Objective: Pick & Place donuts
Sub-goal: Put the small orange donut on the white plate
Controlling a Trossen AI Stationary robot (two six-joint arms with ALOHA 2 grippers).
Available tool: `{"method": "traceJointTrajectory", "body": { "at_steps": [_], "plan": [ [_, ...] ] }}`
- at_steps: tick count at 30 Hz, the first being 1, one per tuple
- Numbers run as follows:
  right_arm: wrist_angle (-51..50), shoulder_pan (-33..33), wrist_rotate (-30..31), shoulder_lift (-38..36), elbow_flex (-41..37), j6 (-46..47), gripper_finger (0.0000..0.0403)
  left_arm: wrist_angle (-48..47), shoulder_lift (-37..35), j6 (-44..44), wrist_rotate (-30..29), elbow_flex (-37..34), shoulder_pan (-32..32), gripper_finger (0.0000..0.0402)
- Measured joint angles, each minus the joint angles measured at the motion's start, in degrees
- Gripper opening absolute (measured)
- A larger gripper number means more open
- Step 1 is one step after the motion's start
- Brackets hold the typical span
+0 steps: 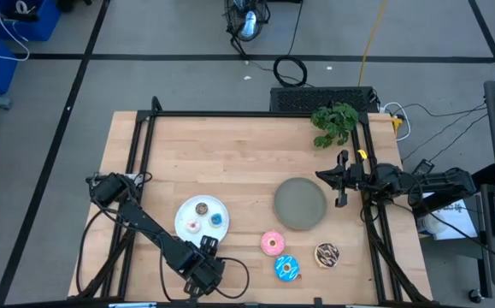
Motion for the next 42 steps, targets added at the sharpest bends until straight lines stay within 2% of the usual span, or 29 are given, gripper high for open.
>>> {"method": "traceJointTrajectory", "body": {
  "at_steps": [7, 16, 20, 28, 35, 42],
  "plan": [
    [0.0, 0.0, 0.0, 0.0, 0.0, -0.1, 0.0, 1.1, 0.0, 2.6, 1.0, 0.0, 0.0, 0.0288],
    [0.0, 0.0, 0.0, 0.0, 0.0, -0.1, 0.0, 1.1, 0.1, 2.4, 1.5, 0.3, 0.7, 0.0179],
    [0.0, 0.0, 0.0, 0.0, 0.0, 0.0, 0.0, 0.8, -0.3, 1.9, 1.9, 0.3, 0.6, 0.0156],
    [0.0, 0.0, 0.0, 0.0, 0.0, 0.0, 0.0, -3.7, -8.5, -1.8, 3.2, 3.6, 1.3, 0.0173],
    [0.0, 0.0, 0.0, 0.0, 0.0, 0.5, 0.0, -15.9, -19.3, -5.3, -2.9, 7.7, 2.3, 0.0184],
    [0.0, 0.0, 0.1, 0.0, 0.0, 0.0, 0.0, -21.0, -27.8, -9.5, -6.7, 8.1, 4.1, 0.0184]
  ]
}}
